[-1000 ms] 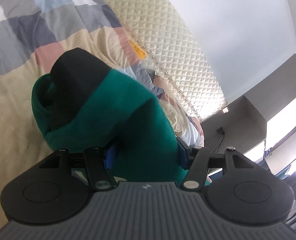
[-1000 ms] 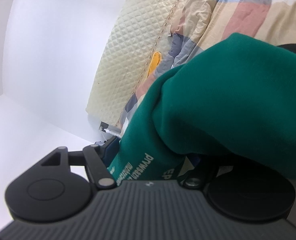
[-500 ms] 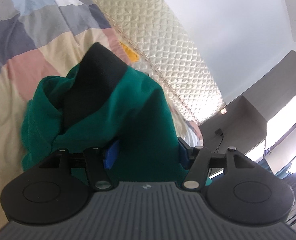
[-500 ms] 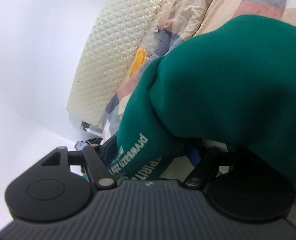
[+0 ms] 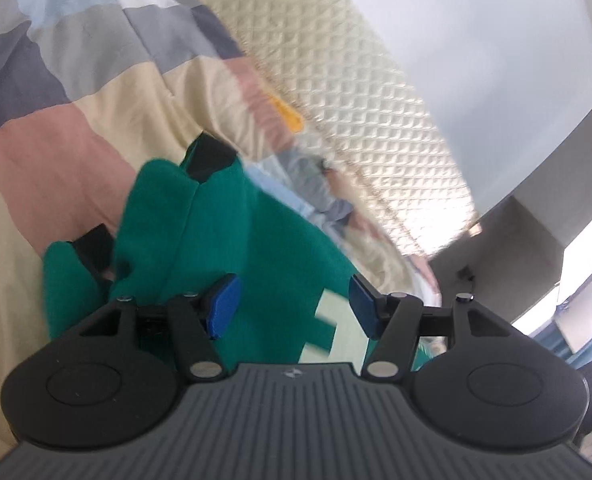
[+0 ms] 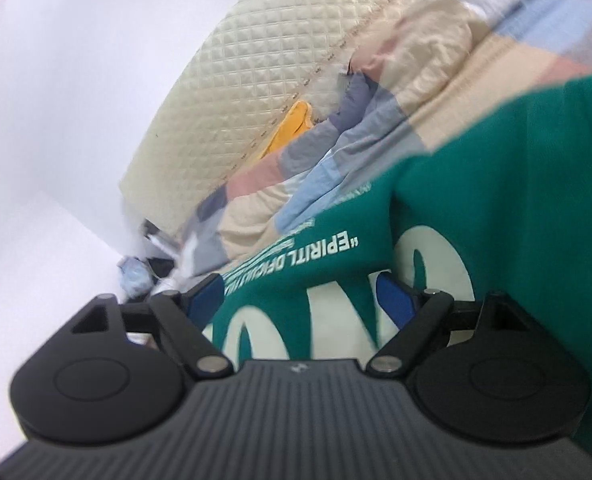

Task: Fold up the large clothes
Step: 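Lay the rolled green hoodie down and open both grippers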

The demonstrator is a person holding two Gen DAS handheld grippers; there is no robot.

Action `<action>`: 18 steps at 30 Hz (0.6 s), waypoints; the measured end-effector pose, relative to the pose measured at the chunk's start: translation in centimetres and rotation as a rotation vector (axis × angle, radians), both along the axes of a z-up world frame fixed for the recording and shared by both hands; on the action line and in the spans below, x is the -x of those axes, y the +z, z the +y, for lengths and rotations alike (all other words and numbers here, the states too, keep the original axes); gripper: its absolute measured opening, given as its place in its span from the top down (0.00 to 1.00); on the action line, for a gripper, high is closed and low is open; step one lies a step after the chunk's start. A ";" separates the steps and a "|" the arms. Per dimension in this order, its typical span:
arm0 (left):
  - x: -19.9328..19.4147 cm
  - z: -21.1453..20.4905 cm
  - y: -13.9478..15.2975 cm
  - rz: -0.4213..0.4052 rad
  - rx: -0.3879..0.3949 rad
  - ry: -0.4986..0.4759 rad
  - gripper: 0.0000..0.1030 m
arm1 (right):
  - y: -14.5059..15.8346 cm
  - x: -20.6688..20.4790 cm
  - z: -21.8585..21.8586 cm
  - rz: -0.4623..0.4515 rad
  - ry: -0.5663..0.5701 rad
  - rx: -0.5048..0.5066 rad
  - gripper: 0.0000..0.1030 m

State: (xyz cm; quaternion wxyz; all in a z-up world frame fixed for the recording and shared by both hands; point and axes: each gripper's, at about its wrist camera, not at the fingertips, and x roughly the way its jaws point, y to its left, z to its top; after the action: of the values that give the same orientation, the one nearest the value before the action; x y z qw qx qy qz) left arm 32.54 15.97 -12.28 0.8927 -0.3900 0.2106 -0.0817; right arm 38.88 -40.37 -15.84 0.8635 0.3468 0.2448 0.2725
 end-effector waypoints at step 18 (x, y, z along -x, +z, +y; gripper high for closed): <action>1.6 -3.1 2.3 -0.026 -0.276 -0.017 0.36 | 2.4 3.2 -0.4 -0.122 -0.238 0.401 0.18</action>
State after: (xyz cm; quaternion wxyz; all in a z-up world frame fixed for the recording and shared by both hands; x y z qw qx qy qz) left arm 30.92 12.91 -10.01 0.9397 -0.2608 0.2116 -0.0648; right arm 35.72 -40.77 -13.44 0.9542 0.1775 0.1991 0.1351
